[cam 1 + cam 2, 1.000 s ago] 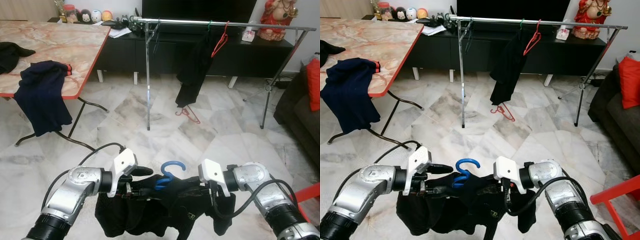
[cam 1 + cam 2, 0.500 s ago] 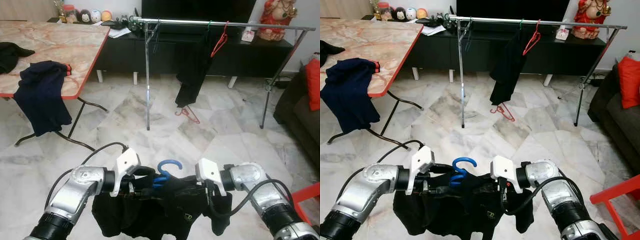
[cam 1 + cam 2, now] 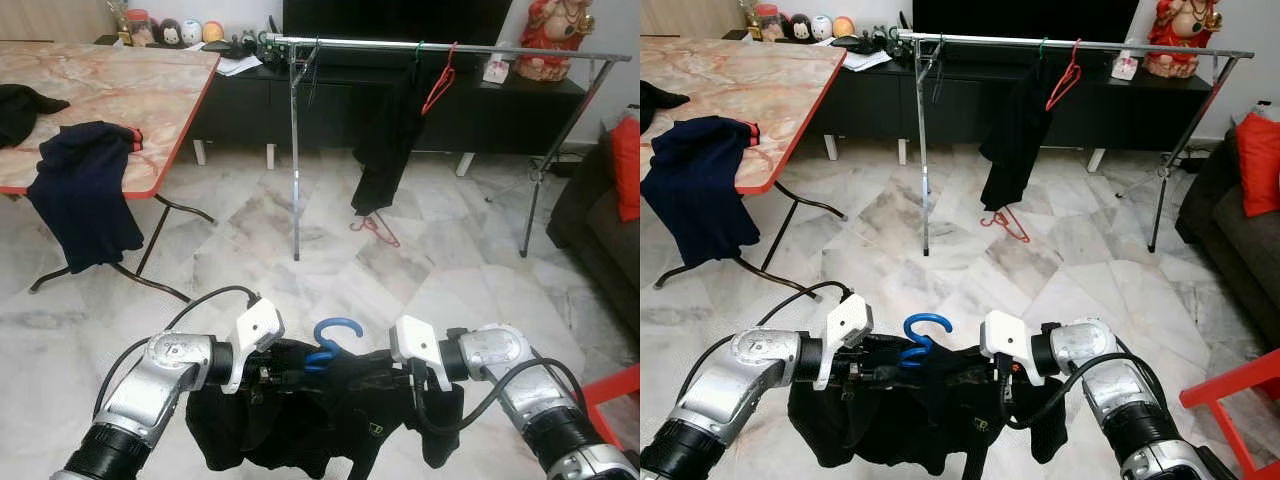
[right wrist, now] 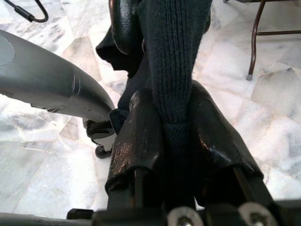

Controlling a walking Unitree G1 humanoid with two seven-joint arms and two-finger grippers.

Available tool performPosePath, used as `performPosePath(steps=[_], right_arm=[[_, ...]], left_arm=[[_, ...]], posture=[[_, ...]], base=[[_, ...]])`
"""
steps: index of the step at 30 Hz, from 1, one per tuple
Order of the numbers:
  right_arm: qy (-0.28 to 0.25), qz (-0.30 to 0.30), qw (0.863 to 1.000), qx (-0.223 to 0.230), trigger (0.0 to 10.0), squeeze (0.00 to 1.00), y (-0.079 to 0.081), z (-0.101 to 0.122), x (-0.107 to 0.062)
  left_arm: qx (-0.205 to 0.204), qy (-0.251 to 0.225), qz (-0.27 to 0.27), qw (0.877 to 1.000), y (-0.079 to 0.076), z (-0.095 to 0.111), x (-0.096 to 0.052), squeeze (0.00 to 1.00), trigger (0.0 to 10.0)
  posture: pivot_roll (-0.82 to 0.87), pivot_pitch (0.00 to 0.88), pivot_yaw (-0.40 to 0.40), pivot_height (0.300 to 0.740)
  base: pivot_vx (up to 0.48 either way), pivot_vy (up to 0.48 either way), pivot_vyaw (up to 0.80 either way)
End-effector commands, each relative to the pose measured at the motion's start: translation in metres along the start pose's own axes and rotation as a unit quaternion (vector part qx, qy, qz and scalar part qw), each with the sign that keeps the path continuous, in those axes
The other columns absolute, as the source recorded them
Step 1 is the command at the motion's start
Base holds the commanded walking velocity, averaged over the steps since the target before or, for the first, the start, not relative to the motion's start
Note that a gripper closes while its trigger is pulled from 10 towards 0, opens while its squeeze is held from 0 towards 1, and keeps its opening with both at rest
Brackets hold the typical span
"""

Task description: Hang hanger

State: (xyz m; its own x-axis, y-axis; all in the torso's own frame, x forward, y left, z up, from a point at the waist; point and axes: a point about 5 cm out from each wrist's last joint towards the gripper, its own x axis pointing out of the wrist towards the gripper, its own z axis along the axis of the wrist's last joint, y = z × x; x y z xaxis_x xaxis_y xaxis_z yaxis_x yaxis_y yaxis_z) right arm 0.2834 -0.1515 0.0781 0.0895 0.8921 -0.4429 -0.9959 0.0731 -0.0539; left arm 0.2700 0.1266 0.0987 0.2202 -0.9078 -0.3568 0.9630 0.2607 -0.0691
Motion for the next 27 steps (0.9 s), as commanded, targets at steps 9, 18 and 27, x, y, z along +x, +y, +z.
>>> performPosePath(steps=[9, 18, 27], right_arm=[[-0.021, -0.014, 0.999, -0.030, 0.0, 0.00, -0.0089, 0.0159, -0.0031], [-0.019, -0.019, 0.999, -0.031, 0.0, 0.00, -0.0110, 0.0158, -0.0040], [0.009, -0.039, 0.998, -0.044, 10.0, 0.00, -0.0128, 0.0094, -0.0017]], left_arm=[[0.011, -0.004, 0.002, 1.000, 0.0021, 0.0050, 0.0028, 0.00, 0.0], [0.013, -0.010, 0.008, 1.000, 0.0040, 0.0074, 0.0022, 0.00, 0.0], [0.013, -0.013, 0.012, 1.000, 0.0043, 0.0071, 0.0029, 0.00, 0.0]], posture=[[-0.06, 0.000, -0.088, 0.740], [-0.06, 0.000, -0.091, 0.740], [-0.06, 0.000, -0.090, 0.740]], base=[[0.000, 0.000, 0.00], [0.000, 0.000, 0.00], [0.000, 0.000, 0.00]])
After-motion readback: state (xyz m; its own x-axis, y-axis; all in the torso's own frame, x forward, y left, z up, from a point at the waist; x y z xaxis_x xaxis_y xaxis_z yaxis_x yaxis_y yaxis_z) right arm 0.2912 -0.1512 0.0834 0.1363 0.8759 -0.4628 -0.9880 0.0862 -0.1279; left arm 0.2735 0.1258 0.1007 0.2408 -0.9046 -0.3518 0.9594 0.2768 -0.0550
